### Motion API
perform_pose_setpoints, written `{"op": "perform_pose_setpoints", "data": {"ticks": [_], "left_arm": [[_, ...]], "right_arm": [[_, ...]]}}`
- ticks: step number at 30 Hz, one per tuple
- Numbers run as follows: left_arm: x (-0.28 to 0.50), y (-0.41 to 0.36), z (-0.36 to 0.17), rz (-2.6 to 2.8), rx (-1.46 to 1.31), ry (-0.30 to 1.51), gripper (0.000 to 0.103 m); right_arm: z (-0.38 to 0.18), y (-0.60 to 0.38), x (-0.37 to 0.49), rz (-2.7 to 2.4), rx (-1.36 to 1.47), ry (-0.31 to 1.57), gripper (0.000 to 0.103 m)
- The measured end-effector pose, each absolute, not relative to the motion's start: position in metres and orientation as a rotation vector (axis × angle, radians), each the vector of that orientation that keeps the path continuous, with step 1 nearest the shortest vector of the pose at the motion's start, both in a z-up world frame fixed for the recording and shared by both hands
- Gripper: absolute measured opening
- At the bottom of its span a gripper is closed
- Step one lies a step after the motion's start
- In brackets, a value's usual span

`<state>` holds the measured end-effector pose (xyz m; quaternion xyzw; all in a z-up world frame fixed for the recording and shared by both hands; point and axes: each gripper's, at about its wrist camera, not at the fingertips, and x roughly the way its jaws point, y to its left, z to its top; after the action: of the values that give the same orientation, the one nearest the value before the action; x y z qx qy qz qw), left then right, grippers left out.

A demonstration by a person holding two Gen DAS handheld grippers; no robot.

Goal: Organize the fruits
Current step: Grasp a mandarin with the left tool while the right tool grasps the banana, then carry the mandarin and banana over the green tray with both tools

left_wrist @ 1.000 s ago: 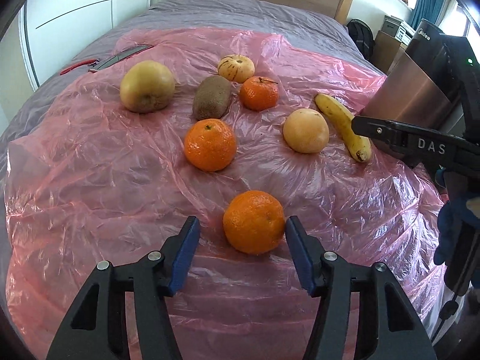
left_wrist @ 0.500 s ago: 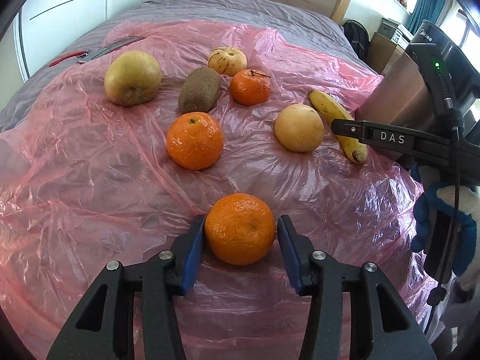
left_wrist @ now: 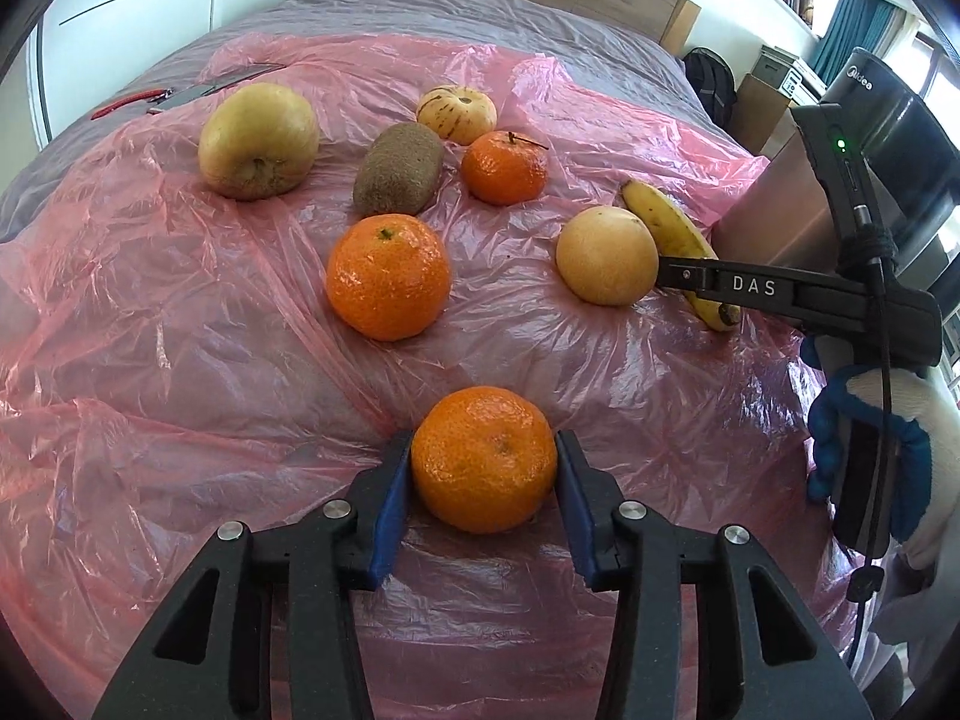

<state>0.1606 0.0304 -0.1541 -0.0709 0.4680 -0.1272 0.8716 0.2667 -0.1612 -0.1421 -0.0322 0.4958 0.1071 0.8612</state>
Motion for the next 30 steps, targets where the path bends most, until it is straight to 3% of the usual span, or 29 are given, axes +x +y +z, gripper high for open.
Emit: {"op": "perform_pose_setpoints", "data": {"ticks": [8, 12, 30], "left_arm": [[0.157, 0.026, -0.156, -0.270, -0.111, 0.962, 0.040], [0.156, 0.023, -0.156, -0.268, -0.092, 0.946, 0.039], [0.150, 0.022, -0.146, -0.314, -0.106, 0.902, 0.038]], "right_arm": [[-0.146, -0.161, 0.269, 0.228, -0.073, 1.043, 0.018], [-0.145, -0.162, 0.268, 0.215, -0.079, 1.038, 0.000], [-0.110, -0.149, 0.250, 0.137, -0.160, 1.019, 0.000]]}}
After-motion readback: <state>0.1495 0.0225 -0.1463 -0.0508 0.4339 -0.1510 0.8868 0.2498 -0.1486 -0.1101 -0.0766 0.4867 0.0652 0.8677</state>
